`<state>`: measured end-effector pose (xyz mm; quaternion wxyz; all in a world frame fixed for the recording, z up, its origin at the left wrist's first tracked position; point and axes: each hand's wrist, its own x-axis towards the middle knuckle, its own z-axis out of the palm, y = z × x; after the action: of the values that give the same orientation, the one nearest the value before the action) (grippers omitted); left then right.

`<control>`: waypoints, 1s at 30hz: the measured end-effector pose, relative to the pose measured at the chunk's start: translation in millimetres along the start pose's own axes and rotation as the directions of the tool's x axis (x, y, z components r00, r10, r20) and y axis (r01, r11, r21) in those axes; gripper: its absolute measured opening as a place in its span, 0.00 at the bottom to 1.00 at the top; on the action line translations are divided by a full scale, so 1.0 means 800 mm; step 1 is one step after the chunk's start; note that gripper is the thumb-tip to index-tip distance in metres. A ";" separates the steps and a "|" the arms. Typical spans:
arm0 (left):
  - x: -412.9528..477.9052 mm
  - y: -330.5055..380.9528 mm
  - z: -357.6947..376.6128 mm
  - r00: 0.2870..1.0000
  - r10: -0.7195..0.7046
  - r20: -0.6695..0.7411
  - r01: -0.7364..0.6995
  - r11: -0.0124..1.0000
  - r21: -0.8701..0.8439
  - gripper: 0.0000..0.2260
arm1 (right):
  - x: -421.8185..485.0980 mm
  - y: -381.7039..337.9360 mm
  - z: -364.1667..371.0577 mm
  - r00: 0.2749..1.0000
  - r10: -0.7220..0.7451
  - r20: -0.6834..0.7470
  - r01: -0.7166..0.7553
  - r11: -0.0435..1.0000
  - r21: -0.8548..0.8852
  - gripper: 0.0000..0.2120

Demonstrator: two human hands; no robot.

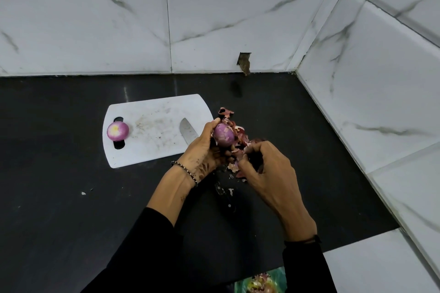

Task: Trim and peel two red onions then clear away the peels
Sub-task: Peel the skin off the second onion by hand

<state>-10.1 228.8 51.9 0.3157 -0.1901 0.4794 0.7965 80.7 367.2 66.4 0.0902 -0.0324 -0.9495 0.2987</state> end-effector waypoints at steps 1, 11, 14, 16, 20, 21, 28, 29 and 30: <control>0.000 0.000 -0.001 1.000 -0.013 0.006 0.013 1.000 -0.018 0.27 | 0.000 0.002 0.001 1.000 -0.005 -0.023 0.005 1.000 -0.014 0.09; -0.012 -0.001 -0.006 0.984 0.108 0.143 -0.109 0.994 -0.001 0.13 | 0.004 0.003 0.009 0.972 -0.092 -0.215 0.109 0.992 0.065 0.06; -0.016 0.000 -0.008 0.971 0.149 0.189 -0.152 0.988 0.000 0.12 | 0.006 -0.004 0.005 0.957 -0.094 -0.273 0.135 0.981 0.135 0.06; -0.015 0.000 -0.008 0.963 0.168 0.210 -0.169 0.986 -0.014 0.11 | 0.005 -0.010 0.000 0.967 -0.064 -0.247 0.125 0.963 0.239 0.06; -0.014 0.000 -0.006 0.960 0.173 0.222 -0.175 0.984 -0.009 0.09 | 0.006 -0.018 0.001 0.964 -0.117 -0.241 0.180 0.949 0.257 0.15; -0.014 0.000 -0.006 0.961 0.164 0.222 -0.167 0.986 -0.003 0.10 | 0.007 -0.019 0.002 0.962 -0.125 -0.244 0.190 0.945 0.267 0.16; -0.013 -0.001 -0.006 0.940 0.160 0.300 -0.165 0.986 -0.010 0.08 | 0.010 -0.016 0.004 0.954 -0.173 -0.245 0.237 0.936 0.261 0.16; -0.013 -0.002 -0.006 0.941 0.159 0.298 -0.165 0.986 -0.006 0.09 | 0.010 -0.017 0.004 0.955 -0.175 -0.241 0.238 0.935 0.264 0.16; -0.013 -0.002 -0.006 0.944 0.159 0.290 -0.166 0.986 -0.001 0.10 | 0.010 -0.017 0.004 0.956 -0.173 -0.238 0.236 0.934 0.268 0.16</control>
<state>-1.4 221.6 55.3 0.3180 -0.0278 0.4512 0.8334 72.3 354.9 72.6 0.2249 0.0495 -0.8777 0.4202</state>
